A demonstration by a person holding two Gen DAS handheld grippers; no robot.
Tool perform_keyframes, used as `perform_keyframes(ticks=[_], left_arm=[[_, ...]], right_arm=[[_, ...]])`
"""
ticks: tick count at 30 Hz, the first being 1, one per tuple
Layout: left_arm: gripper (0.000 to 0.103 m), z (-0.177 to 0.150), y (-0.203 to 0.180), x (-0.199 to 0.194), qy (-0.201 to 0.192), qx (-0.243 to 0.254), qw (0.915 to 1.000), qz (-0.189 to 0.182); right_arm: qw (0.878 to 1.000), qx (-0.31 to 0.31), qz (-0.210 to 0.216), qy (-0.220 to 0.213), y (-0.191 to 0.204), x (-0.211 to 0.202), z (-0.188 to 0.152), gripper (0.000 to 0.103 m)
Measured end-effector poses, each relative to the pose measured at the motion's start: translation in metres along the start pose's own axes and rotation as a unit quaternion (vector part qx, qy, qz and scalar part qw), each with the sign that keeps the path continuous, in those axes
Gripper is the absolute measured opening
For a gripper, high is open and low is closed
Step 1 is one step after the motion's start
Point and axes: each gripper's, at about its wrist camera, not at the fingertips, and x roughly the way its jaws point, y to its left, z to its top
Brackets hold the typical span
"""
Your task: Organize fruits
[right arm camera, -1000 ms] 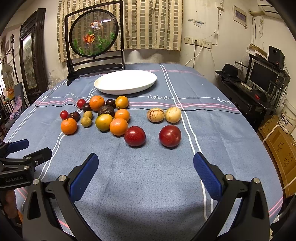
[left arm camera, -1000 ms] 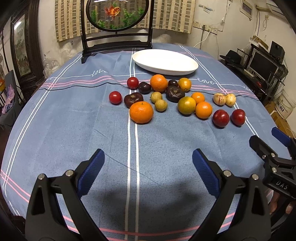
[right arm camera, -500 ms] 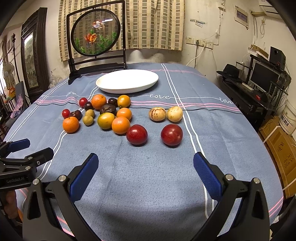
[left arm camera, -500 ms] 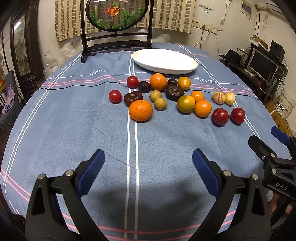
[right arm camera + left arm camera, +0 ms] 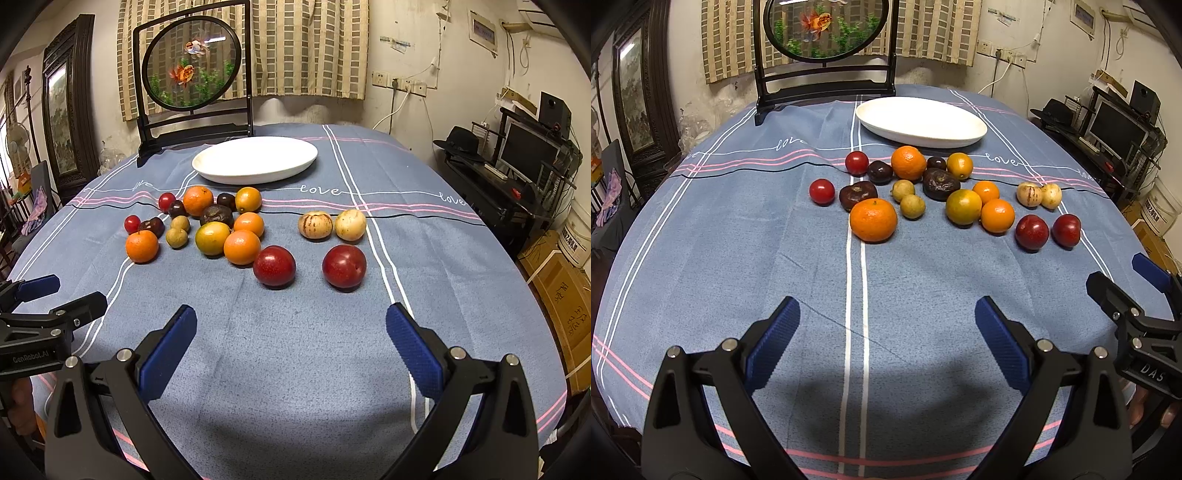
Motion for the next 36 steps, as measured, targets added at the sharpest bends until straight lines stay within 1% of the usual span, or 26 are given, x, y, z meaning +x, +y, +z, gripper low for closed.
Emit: perform_keyframes(ticks=[14, 21, 33, 35, 36], left_arm=[[0.098, -0.0001, 0.0007, 0.0005, 0.0, 0.0, 1.0, 0.001], [0.098, -0.002, 0.0009, -0.0029, -0.011, 0.007, 0.9999, 0.006], [0.098, -0.0035, 0.0004, 0.0006, -0.005, 0.011, 0.9999, 0.009], [0.098, -0.0045, 0.0028, 0.0016, -0.01, 0.011, 0.9998, 0.01], [0.098, -0.0058, 0.0059, 0.0019, -0.02, 0.007, 0.9997, 0.012]], right_arm=[[1.0, -0.001, 0.0, 0.002, 0.0004, 0.0008, -0.0006, 0.102], [1.0, -0.002, 0.0, 0.005, 0.001, 0.0029, -0.0026, 0.102], [1.0, -0.002, -0.001, 0.006, 0.0006, 0.0037, -0.0058, 0.102], [1.0, -0.002, -0.002, 0.007, -0.0021, 0.0046, -0.0077, 0.102], [1.0, -0.002, -0.003, 0.007, -0.0035, 0.005, -0.0087, 0.102]])
